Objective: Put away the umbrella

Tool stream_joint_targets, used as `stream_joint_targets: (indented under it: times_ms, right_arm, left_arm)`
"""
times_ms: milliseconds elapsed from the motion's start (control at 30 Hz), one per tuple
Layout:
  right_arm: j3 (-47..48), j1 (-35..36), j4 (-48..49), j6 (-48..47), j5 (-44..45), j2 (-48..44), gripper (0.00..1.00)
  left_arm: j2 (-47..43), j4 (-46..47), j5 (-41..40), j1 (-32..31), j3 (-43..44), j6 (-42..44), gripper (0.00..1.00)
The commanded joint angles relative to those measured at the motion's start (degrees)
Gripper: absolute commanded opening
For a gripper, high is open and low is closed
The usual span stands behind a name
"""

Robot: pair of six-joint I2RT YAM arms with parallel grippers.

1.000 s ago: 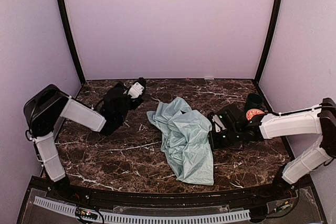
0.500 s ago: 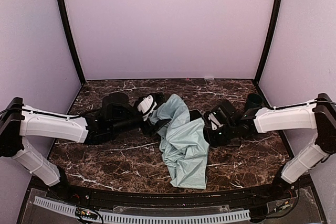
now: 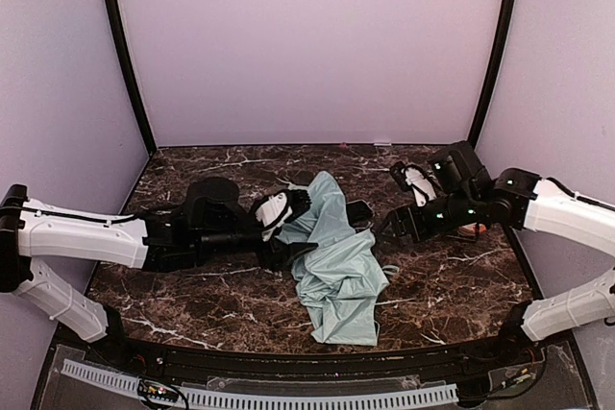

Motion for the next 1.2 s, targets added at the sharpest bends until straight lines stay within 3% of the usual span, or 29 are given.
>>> stream_joint_targets:
  times_ms: [0,100,200,400,467,567,667,800,1167]
  right_arm:
    - [-3.5,0.12,8.39,-4.74,-16.74,-3.34,0.82]
    - [-6.21,0.11,13.15,-4.3,-22.44,-1.09,0.79]
    - [-8.16,0.11,14.72,-3.29,-20.9,1.26,0.77]
    - [-11.38,0.05,19.58,-1.44,-23.57,3.74,0.71]
    - [-12.91,0.12,22.59,-0.21,-24.98,3.75,0.6]
    - [-14.09,0.13,24.96,0.59,-26.68,3.99,0.32]
    - [-13.51,0.06,24.36,0.21,-26.14,3.46,0.01]
    - [-13.15,-1.5,23.73,-0.18,-24.57,2.46,0.0]
    - [-12.1,-3.3,27.38,0.57,-28.74,5.11,0.0]
  left_arm:
    - [-3.7,-3.63,2.35,-3.57,-0.59,1.55,0.72]
    - [-2.61,-3.3,1.84,-6.82,-1.15,5.35,0.71]
    - [0.01,-1.44,0.78,-9.37,-0.63,8.57,0.71]
    - [8.27,2.04,-1.2,-11.12,3.51,13.32,0.6]
    - [10.89,3.01,-3.73,-11.29,4.61,14.61,0.54]
    - [14.11,4.65,-8.97,-11.35,5.21,16.79,0.44]
    - [14.65,2.99,-12.16,-11.5,6.05,17.6,0.16]
    - [11.9,4.14,-13.05,-11.53,1.74,18.67,0.01]
    - [9.9,8.1,-7.71,-8.99,-5.89,14.57,0.0]
